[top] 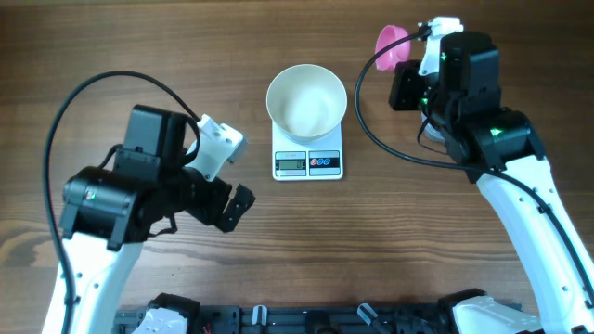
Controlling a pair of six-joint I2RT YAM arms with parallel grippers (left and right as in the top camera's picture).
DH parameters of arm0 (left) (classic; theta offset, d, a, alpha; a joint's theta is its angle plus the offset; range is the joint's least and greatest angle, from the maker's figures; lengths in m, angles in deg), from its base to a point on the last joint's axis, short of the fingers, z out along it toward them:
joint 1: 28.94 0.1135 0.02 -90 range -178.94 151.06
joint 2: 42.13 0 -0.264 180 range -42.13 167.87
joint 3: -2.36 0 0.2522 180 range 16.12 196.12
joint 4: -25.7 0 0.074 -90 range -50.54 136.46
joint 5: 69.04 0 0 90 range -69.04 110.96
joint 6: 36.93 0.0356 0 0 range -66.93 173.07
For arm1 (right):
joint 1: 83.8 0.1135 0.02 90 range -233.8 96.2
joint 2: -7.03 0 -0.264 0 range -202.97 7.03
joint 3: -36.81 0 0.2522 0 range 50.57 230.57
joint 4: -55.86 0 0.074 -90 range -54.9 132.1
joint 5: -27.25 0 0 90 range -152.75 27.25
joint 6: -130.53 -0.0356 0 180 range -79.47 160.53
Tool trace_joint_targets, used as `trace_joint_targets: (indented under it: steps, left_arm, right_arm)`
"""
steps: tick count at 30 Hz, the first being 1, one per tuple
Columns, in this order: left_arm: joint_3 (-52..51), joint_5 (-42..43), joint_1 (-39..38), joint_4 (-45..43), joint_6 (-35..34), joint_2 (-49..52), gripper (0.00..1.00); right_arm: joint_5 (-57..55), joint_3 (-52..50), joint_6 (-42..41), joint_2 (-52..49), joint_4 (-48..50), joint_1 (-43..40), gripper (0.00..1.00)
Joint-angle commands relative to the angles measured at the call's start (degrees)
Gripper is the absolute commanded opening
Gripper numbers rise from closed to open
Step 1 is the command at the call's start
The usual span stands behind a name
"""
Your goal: Scoop item into bowl and weigh 150g on scale
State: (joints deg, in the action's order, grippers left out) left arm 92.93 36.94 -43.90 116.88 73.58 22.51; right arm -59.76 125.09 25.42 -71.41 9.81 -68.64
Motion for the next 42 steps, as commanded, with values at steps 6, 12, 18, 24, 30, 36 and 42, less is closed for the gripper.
trace_joint_targets:
  steps: [6,12,18,24,30,36,42]
  left_arm:
    - [4.74,-4.59,0.35,-0.70,6.34,-2.93,1.00]
    - [4.74,-6.45,0.35,-0.87,6.32,-2.93,1.00]
    - [4.74,-5.99,0.35,-0.20,6.32,-2.93,1.00]
    - [4.74,-5.77,0.35,0.04,6.34,-2.93,1.00]
    - [4.74,-3.82,0.35,0.04,6.32,-2.93,1.00]
    - [4.74,-3.82,0.37,0.48,8.13,-2.93,1.00]
    - [4.74,0.31,3.69,0.44,10.82,-2.93,1.00]
  right_arm:
    - [3.56,1.18,2.80,1.09,-0.79,-0.13,0.04]
    - [3.56,1.18,3.13,1.09,-1.16,-0.13,0.04]
    - [3.56,1.18,3.17,1.09,-1.22,-0.13,0.04]
    - [3.56,1.18,3.19,1.09,-1.55,-0.13,0.04]
    - [3.56,1.18,3.21,1.09,-1.79,-0.13,0.04]
    - [3.56,1.18,4.63,1.09,-2.05,-0.13,0.04]
    - [3.56,1.18,4.63,1.09,-3.65,-0.13,0.04]
